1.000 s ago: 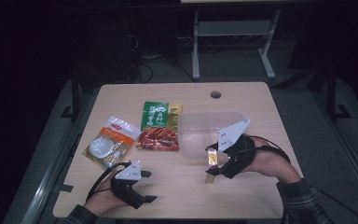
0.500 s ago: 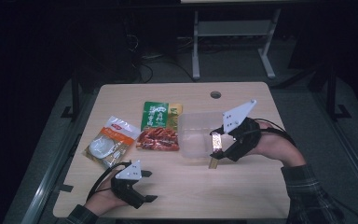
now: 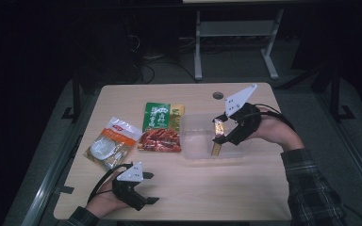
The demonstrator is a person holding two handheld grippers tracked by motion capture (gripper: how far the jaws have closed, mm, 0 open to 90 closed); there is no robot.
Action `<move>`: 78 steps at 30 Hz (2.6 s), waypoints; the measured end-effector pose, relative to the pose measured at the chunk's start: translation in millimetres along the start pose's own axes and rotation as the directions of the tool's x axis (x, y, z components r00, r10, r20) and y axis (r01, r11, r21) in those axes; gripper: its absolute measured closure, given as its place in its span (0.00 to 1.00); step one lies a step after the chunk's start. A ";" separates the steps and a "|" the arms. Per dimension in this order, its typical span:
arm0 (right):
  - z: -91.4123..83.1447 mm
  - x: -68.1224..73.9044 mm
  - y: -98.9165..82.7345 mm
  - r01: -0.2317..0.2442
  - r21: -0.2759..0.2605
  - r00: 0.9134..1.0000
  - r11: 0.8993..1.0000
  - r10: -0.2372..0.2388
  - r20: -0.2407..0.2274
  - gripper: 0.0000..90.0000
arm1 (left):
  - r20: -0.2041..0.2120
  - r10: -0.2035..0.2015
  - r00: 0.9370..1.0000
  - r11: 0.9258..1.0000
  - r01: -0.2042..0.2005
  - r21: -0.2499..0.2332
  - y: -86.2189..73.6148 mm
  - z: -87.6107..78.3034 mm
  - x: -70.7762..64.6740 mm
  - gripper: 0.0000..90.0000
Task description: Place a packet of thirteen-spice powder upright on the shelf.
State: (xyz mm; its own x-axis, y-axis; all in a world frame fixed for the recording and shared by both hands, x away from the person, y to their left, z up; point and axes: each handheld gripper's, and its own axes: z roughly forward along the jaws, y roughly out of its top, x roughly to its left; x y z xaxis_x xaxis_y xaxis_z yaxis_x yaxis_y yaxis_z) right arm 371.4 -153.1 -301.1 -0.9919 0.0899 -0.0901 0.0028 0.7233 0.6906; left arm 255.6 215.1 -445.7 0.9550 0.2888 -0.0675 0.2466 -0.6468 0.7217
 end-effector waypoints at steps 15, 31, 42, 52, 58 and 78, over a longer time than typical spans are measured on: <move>9.1 -37.1 -3.5 -0.021 -0.007 1.000 1.000 0.021 -0.013 0.35 | -0.018 -0.027 0.999 1.000 0.027 0.006 -9.7 -8.5 -6.0 0.17; 19.4 -53.0 -14.0 -0.026 -0.033 0.999 0.999 0.025 -0.041 0.35 | -0.048 -0.061 0.997 0.998 0.062 0.008 -19.2 -16.6 -12.7 0.17; 30.0 -56.6 -16.6 -0.019 0.002 0.998 1.000 0.020 -0.060 0.35 | -0.043 -0.057 0.997 0.998 0.058 0.014 -19.8 -15.7 -13.1 0.17; 50.8 -59.7 -18.8 -0.009 0.059 0.997 0.998 0.013 -0.073 0.35 | -0.045 -0.050 0.998 0.999 0.050 0.012 -19.6 -16.6 -13.4 0.17; 60.0 -61.7 -21.5 -0.010 0.093 0.998 0.996 0.016 -0.068 0.34 | -0.043 -0.050 0.998 0.999 0.051 0.012 -19.5 -16.2 -13.6 0.17; 44.5 -51.4 -18.1 -0.066 0.088 0.998 0.994 0.065 0.018 0.28 | -0.027 -0.044 0.999 0.999 0.044 0.008 -15.8 -13.2 -11.3 0.17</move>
State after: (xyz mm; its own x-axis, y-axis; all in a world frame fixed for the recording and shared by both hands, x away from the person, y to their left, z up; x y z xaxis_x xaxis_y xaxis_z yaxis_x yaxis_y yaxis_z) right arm 427.9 -140.4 -340.9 -0.9871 0.1493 -0.0583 0.0798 0.7730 0.6293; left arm 238.7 231.4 -447.2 0.9385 0.3358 -0.0806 0.2900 -0.6393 0.7122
